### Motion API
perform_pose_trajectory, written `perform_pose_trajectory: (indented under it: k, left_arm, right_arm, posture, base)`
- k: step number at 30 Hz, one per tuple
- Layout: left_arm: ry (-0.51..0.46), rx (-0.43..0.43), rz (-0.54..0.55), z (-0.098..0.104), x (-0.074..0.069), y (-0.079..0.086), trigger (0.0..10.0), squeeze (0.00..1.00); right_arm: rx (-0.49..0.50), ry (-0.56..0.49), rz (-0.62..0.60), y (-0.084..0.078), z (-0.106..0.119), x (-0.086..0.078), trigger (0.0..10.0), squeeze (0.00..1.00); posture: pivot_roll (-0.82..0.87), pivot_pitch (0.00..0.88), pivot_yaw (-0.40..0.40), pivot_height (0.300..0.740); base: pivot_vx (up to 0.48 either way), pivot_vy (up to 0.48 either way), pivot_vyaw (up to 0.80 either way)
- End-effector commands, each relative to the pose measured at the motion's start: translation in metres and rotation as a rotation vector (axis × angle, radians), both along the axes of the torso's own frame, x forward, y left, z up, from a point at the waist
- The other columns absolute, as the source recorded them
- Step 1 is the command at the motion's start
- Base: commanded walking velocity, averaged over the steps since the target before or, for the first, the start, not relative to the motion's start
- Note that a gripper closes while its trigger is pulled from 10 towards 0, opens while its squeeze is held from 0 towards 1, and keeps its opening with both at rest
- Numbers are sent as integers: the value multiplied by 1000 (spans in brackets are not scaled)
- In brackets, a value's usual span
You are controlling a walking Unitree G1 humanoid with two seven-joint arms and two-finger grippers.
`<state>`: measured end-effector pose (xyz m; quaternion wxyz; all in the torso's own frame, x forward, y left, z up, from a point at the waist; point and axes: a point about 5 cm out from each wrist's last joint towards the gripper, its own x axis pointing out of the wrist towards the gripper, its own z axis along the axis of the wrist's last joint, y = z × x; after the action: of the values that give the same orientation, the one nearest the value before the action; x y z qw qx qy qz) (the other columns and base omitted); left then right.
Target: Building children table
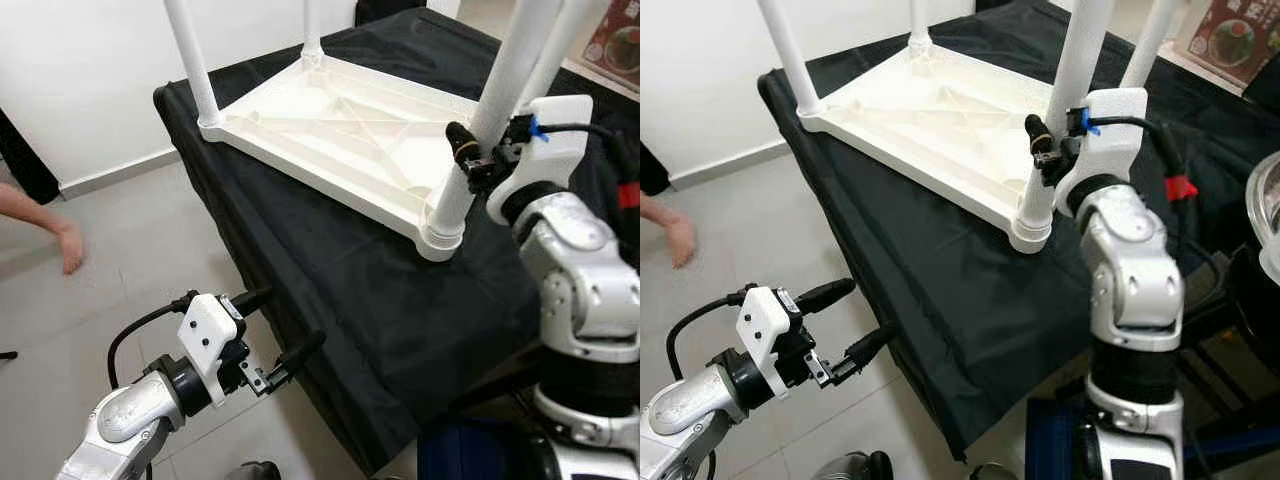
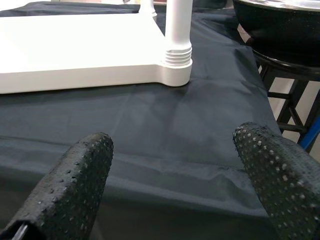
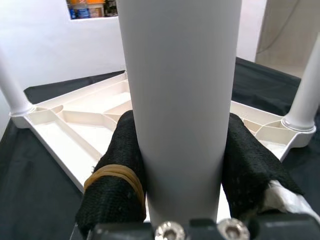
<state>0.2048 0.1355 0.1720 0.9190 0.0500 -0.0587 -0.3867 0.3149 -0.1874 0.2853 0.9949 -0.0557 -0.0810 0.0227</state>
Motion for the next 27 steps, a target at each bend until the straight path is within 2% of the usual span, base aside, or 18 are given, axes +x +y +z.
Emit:
perform_pose_trajectory:
  k: [1, 4, 5, 8, 9, 10, 12, 16, 18, 19, 20, 21, 22, 23, 27]
  left_arm:
    - [18, 6, -4, -3, -1, 0, 10000, 0]
    - [19, 6, -4, -3, -1, 0, 10000, 0]
    - [19, 5, -4, -3, -1, 0, 10000, 0]
    - [19, 5, -4, -3, -1, -1, 10000, 0]
    - [20, 4, -5, -3, -1, -1, 10000, 0]
    - [20, 4, -5, -3, -1, -1, 10000, 0]
    - [21, 3, -6, -3, -2, -1, 10000, 0]
    - [22, 2, -7, -3, -2, -1, 10000, 0]
    - [23, 5, -7, -3, -3, 0, 10000, 0]
    - [24, 6, -7, -3, -4, 0, 10000, 0]
    - [24, 6, -7, -3, -4, 0, 10000, 0]
    - [25, 7, -7, -3, -4, 0, 10000, 0]
    - [25, 7, -7, -3, -4, 0, 10000, 0]
    - [26, 8, -7, -3, -5, 0, 10000, 0]
    - [27, 10, -6, -2, -5, 1, 10000, 0]
  right_arm:
    - [7, 143, -30, -2, -26, 4, 10000, 0]
    - [24, 147, -20, 2, -26, 3, 10000, 0]
    - [32, 136, 8, 2, -24, 3, 10000, 1000]
    - [43, 117, 67, 4, -21, 4, 10000, 1000]
    - [27, 69, 206, -5, -14, 6, 10000, 1000]
    - [27, 69, 206, -5, -14, 6, 10000, 1000]
    - [-7, 64, 235, -19, -13, 9, 10000, 1000]
    - [-20, 73, 234, -25, -14, 10, 10000, 1000]
    - [-22, 91, 330, -30, -16, 13, 10000, 1000]
    - [-12, 114, 429, -26, -19, 14, 10000, 698]
    - [-12, 114, 429, -26, -19, 14, 10000, 698]
    - [-18, 127, 485, -25, -22, 16, 10000, 180]
    - [-18, 127, 485, -25, -22, 16, 10000, 180]
    - [-20, 135, 542, -22, -25, 17, 10000, 0]
    - [-11, 137, 594, -22, -28, 21, 10000, 0]
  posture:
    - [-16, 206, -9, 740]
    - [-16, 206, -9, 740]
    - [-18, 206, -9, 740]
    - [-16, 207, -11, 740]
    - [-14, 211, -10, 740]
    - [-14, 211, -10, 740]
    - [-17, 211, -7, 740]
    - [-17, 211, -7, 740]
    - [-10, 216, -8, 740]
    - [-1, 219, -8, 740]
    - [-1, 219, -8, 740]
    - [4, 218, -7, 740]
    - [4, 218, -7, 740]
    - [8, 222, -6, 740]
    - [13, 223, -6, 740]
  base:
    - [0, 0, 0]
    - [0, 0, 0]
    - [0, 0, 0]
    - [0, 0, 0]
    - [0, 0, 0]
    - [0, 0, 0]
    - [0, 0, 0]
    - [0, 0, 0]
    - [0, 0, 0]
    - [0, 0, 0]
    - [0, 0, 0]
    - [0, 0, 0]
    - [0, 0, 0]
    - [0, 0, 0]
    - [0, 0, 0]
